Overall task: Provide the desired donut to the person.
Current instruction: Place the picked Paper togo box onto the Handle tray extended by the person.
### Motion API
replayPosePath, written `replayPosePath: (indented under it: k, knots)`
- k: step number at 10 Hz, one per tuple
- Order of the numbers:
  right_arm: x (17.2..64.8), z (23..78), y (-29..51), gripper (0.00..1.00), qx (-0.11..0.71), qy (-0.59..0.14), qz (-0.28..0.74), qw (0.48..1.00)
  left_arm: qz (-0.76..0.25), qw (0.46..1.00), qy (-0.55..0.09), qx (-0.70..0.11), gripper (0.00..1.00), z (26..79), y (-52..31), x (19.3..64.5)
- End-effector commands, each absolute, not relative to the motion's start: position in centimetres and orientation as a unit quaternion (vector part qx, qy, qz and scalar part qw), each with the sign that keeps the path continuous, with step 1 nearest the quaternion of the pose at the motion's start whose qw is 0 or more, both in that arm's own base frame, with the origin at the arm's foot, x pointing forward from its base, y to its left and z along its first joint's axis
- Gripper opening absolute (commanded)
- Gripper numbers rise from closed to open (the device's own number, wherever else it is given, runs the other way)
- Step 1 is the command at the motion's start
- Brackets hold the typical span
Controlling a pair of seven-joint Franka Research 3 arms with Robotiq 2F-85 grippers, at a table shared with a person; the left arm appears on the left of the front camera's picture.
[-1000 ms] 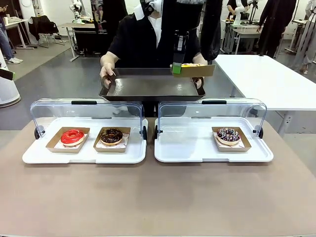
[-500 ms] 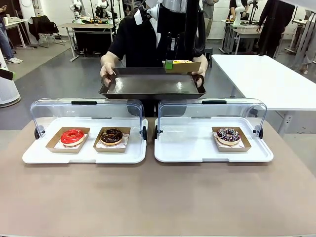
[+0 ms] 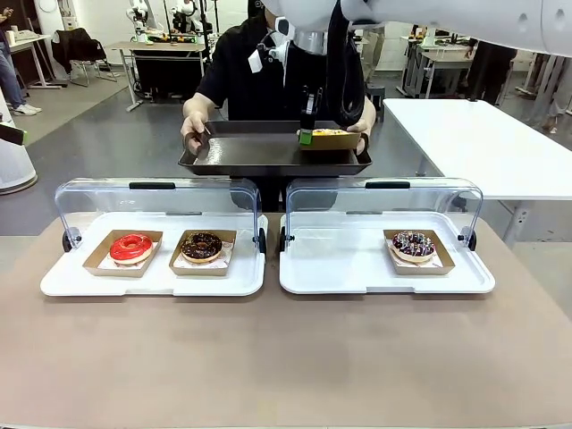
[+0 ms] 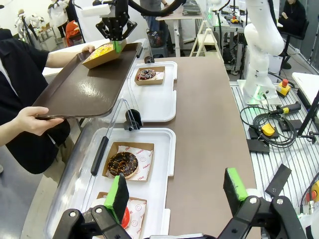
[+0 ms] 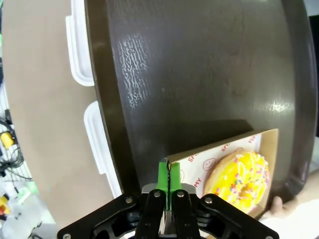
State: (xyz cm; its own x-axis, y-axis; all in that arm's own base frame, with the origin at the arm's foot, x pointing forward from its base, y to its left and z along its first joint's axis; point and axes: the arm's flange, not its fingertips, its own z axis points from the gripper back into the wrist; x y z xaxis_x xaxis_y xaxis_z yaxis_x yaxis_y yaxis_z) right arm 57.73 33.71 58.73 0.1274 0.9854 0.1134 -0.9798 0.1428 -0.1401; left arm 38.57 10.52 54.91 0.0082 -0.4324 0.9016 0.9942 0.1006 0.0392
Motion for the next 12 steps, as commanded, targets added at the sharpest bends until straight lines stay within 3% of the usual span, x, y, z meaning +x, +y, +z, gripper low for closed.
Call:
replayPosePath:
  k: [1, 2, 5, 6, 8, 9, 10, 12]
  knots:
    - [58.51, 59.14, 33.96, 0.01, -0.008, -0.098, 0.639, 0.763, -0.574, 0.616, -0.412, -0.350, 1.00, 55.12, 10.38, 38.52]
    - [58.62, 58.98, 33.92, 0.01, -0.003, -0.100, 0.641, 0.761, -0.574, 0.616, -0.412, -0.350, 1.00, 55.12, 10.38, 38.52]
    - [58.59, 58.84, 33.73, 0.88, 0.011, -0.096, 0.637, 0.764, -0.574, 0.616, -0.412, -0.350, 1.00, 55.12, 10.38, 38.52]
    - [58.66, 58.93, 33.67, 1.00, 0.012, -0.097, 0.635, 0.766, -0.574, 0.616, -0.412, -0.350, 1.00, 55.12, 10.38, 38.52]
    - [58.48, 58.96, 33.63, 1.00, 0.013, -0.094, 0.636, 0.765, -0.574, 0.616, -0.412, -0.350, 1.00, 55.12, 10.38, 38.52]
    - [58.59, 59.07, 33.64, 0.95, 0.013, -0.093, 0.636, 0.766, -0.574, 0.616, -0.412, -0.350, 1.00, 55.12, 10.38, 38.52]
    - [58.55, 59.08, 33.61, 1.00, 0.014, -0.092, 0.636, 0.766, -0.574, 0.616, -0.412, -0.350, 1.00, 55.12, 10.38, 38.52]
    - [58.49, 59.07, 33.57, 1.00, 0.018, -0.089, 0.637, 0.765, -0.574, 0.616, -0.412, -0.350, 1.00, 55.12, 10.38, 38.52]
